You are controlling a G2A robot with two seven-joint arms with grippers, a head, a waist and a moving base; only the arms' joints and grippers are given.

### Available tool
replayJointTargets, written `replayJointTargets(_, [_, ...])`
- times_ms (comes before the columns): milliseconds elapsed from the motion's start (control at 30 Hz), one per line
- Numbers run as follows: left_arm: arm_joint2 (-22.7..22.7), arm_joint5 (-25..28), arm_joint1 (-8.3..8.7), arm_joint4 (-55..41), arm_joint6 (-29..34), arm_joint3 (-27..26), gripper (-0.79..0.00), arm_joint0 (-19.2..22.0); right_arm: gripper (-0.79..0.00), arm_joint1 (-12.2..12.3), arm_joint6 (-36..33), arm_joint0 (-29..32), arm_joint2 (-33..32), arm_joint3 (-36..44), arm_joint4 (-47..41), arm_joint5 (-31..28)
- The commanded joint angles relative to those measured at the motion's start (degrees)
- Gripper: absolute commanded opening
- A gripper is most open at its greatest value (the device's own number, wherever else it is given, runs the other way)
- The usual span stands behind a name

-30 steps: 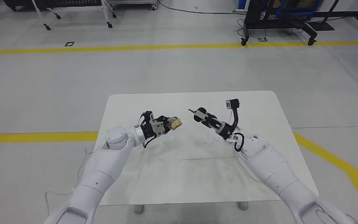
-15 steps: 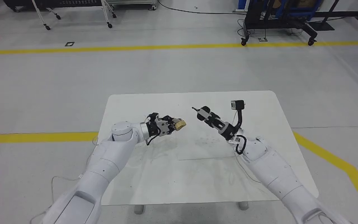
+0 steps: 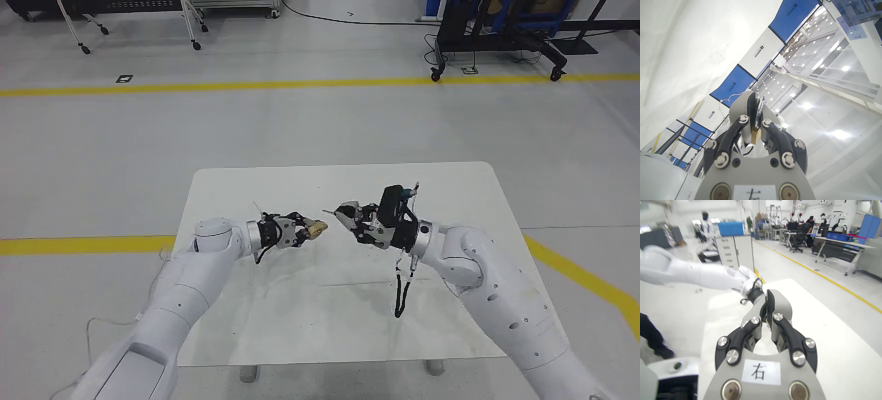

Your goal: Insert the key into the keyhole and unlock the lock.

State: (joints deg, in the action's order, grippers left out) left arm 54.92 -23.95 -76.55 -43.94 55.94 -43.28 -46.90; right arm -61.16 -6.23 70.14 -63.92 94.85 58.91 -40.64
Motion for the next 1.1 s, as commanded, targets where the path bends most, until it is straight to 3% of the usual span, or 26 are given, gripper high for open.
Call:
replayJointTargets(0, [0.0,0.1,0.0,0.0,0.0,0.0,-0.785,0.0,-0.785,0.0,0.0,-0.2,0.0,-0.1,1.1,0.0])
replayJointTargets(233, [0.0,0.1,-0.01,-0.1,-0.3,0.0,-0.785,-0.2,-0.785,0.0,0.1,0.0,0.1,-0.1,1.7,0.3])
replayJointTargets(367, [0.5,-2.0,0.04,-1.2,-1.3,-0.5,-0.785,-1.1,-0.785,-0.1,-0.6,-0.2,2.0,2.1,12.1,3.6])
replayJointTargets(467, [0.5,-4.1,0.1,-1.7,-0.1,-0.3,-0.785,-1.0,-0.785,0.1,-3.4,-0.5,3.6,6.2,25.2,5.5])
replayJointTargets(833, [-1.4,-8.4,-0.52,-1.0,-1.8,-0.2,-0.785,-0.9,-0.785,2.6,1.5,2.9,9.0,18.0,66.1,2.7])
replayJointTargets(1067, [-2.2,-7.1,-0.84,0.5,-4.5,-0.9,-0.785,-0.7,-0.785,3.1,-0.8,5.1,10.6,20.4,74.6,1.4])
